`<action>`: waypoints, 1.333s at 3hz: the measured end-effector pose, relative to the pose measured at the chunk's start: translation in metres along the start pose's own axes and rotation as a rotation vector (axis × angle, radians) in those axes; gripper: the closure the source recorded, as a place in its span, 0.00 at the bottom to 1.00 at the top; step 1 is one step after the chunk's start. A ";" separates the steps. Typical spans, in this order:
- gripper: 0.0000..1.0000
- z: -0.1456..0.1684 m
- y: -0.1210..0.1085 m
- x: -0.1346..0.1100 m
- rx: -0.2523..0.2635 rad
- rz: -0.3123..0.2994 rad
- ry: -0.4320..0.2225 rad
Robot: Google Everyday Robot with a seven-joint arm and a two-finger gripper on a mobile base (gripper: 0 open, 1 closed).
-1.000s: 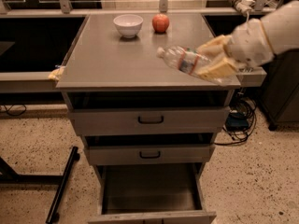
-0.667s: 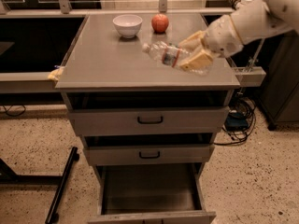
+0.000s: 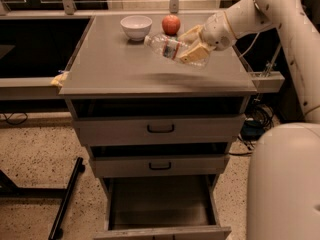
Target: Pick water bottle from bottom drawer and place on counter
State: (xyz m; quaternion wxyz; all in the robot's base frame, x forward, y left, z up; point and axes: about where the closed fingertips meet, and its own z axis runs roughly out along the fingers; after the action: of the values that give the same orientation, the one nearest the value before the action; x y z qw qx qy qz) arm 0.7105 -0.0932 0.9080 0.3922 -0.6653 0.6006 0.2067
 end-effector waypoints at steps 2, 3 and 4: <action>0.58 -0.008 -0.009 -0.005 0.030 -0.013 -0.008; 0.36 -0.008 -0.009 -0.005 0.030 -0.013 -0.008; 0.11 -0.008 -0.009 -0.005 0.030 -0.013 -0.008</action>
Offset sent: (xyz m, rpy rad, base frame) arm 0.0063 -0.0033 0.0110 0.0105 -0.0296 -0.0125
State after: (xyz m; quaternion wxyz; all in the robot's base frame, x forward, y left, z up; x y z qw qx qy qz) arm 0.7170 -0.0961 0.9188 0.4058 -0.6625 0.5978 0.1977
